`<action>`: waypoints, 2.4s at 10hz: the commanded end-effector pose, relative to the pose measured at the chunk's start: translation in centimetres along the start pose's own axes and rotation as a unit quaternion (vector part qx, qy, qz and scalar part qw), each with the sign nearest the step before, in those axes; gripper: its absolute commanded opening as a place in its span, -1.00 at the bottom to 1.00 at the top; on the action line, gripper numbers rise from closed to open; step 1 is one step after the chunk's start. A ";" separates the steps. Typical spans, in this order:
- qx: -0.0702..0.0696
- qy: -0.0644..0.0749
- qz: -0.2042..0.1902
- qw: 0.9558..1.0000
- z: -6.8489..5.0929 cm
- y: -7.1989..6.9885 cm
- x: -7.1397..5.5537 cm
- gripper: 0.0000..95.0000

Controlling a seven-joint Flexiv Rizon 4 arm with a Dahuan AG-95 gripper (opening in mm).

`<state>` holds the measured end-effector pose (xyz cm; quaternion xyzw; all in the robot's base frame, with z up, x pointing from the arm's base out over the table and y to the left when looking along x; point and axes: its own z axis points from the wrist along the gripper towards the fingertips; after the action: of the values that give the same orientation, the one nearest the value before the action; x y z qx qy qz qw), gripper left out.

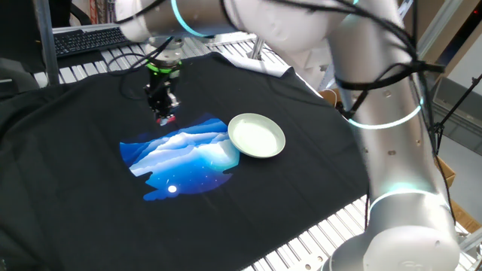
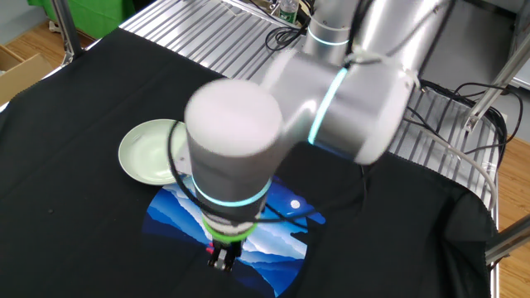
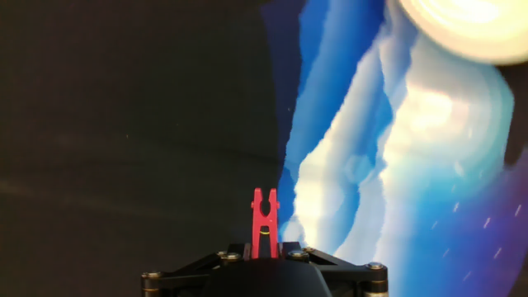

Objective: Use a clamp

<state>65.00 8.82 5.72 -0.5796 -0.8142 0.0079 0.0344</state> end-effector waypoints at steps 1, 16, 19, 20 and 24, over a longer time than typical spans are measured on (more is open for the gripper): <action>-0.004 0.010 -0.058 0.998 -0.9 -2.7 -1.0 -1.00; -0.031 0.001 -0.173 0.984 -5.1 -4.7 -3.1 -1.00; -0.044 0.022 -0.119 0.992 -5.1 -4.7 -3.1 -1.00; -0.040 0.024 -0.108 0.993 -5.1 -4.7 -3.1 -1.00; -0.026 0.031 -0.049 0.998 -5.1 -4.7 -3.1 -1.00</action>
<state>61.93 4.24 10.95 -0.5180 -0.8532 -0.0473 0.0389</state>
